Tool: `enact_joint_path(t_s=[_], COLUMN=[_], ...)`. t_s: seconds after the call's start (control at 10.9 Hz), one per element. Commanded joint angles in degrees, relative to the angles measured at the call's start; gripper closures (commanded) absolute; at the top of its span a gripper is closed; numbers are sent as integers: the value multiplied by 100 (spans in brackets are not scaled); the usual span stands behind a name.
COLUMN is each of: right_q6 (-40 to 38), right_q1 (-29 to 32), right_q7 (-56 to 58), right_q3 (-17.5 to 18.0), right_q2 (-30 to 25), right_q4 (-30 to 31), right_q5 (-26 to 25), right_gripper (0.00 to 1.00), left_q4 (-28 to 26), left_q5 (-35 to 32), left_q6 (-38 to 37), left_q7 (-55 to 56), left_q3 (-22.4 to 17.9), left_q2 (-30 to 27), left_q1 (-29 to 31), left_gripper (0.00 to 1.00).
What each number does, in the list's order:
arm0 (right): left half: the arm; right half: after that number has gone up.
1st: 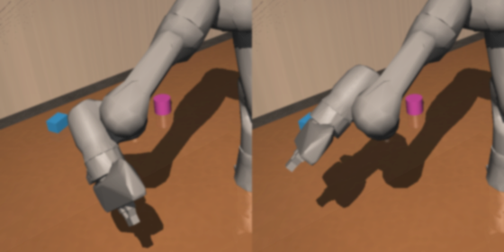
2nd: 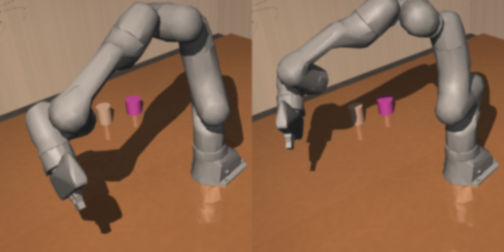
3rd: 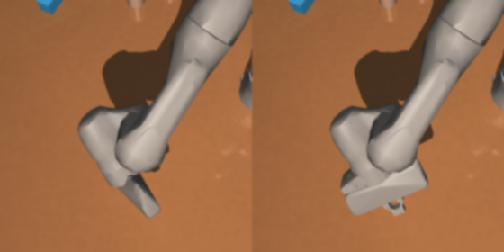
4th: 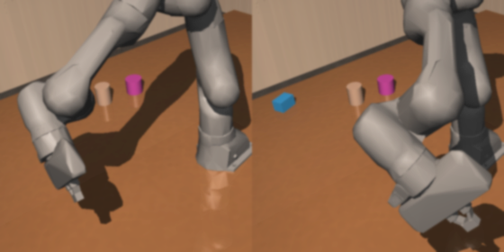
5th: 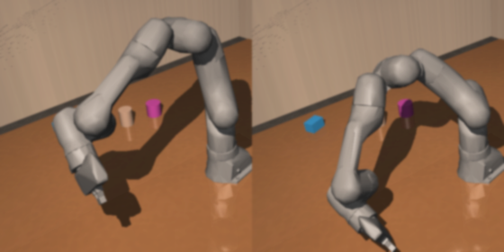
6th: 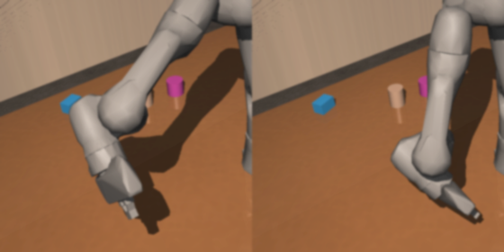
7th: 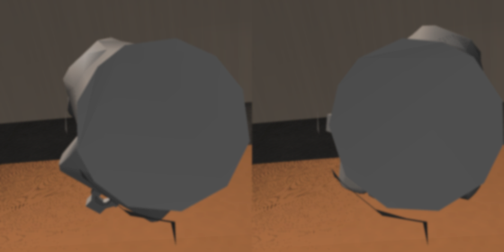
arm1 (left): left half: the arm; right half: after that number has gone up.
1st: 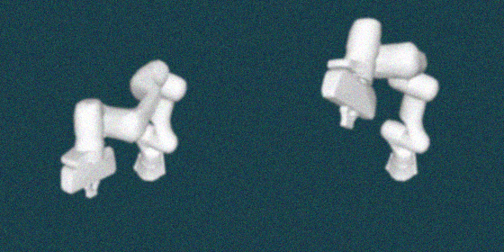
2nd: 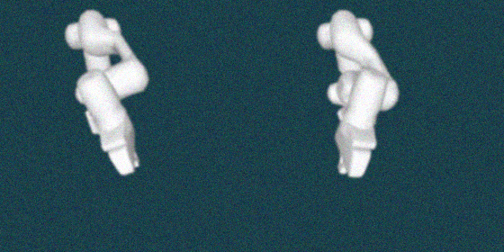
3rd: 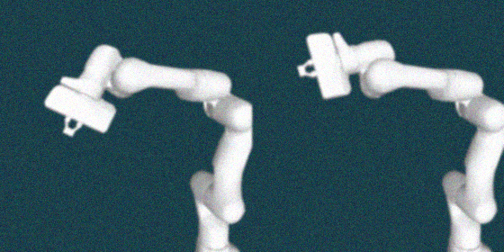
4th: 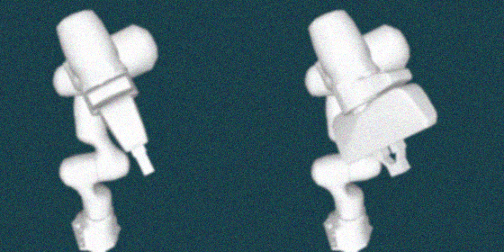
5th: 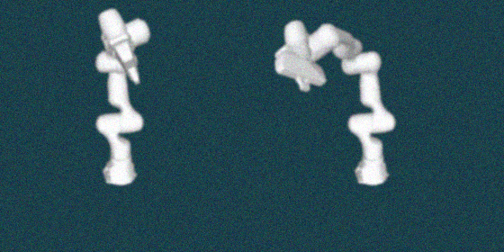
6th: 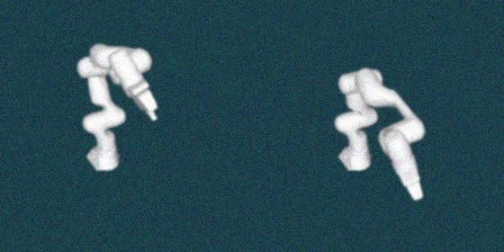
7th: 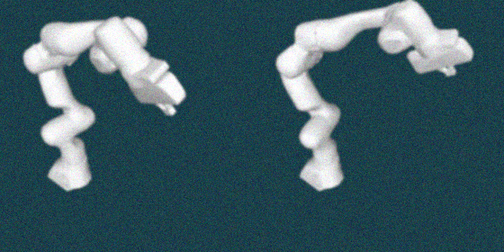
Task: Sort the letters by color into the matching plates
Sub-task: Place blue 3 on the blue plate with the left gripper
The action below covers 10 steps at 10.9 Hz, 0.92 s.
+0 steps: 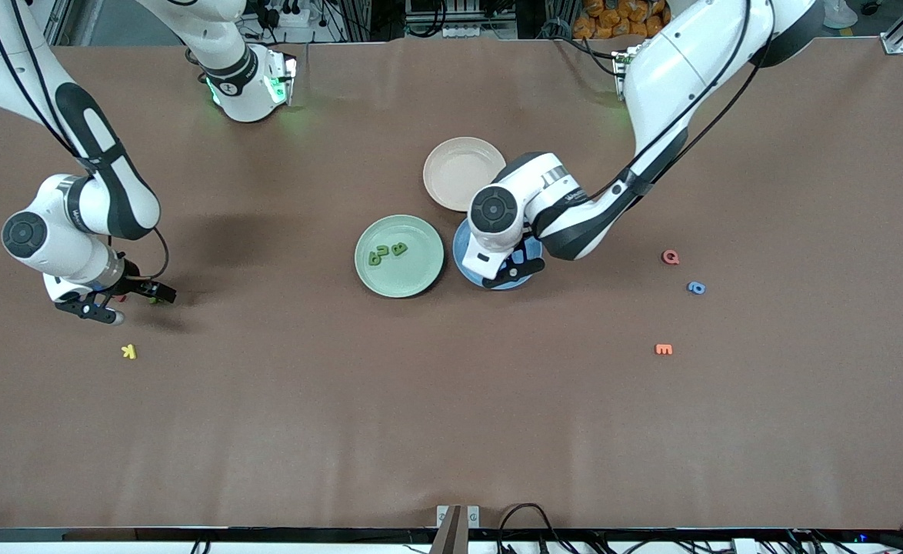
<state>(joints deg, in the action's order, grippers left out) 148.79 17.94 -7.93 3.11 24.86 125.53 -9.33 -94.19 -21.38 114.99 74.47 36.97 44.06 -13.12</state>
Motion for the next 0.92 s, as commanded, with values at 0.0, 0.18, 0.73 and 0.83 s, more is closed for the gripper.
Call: enact_joint_path(t_s=[0.0,0.18,0.73,0.83], right_q6=[116,116,265,265], right_q1=[51,51,60,78], right_q7=[229,485,854,1186], right_q3=[49,58,190,190], right_q2=[-7,-7,63,63], right_q4=[77,77,86,86], right_q5=[-412,-412,-421,-421], right_gripper=[0,0,0,0], left_q4=[287,287,296,287], left_q5=[151,99,64,72], left_q6=[-46,-55,-643,-792], left_q7=[199,243,-282,-554], left_q3=[-260,-260,-251,-251], left_q2=[120,33,-529,-643], left_q1=[-314,-253,282,423], left_gripper=[0,0,0,0])
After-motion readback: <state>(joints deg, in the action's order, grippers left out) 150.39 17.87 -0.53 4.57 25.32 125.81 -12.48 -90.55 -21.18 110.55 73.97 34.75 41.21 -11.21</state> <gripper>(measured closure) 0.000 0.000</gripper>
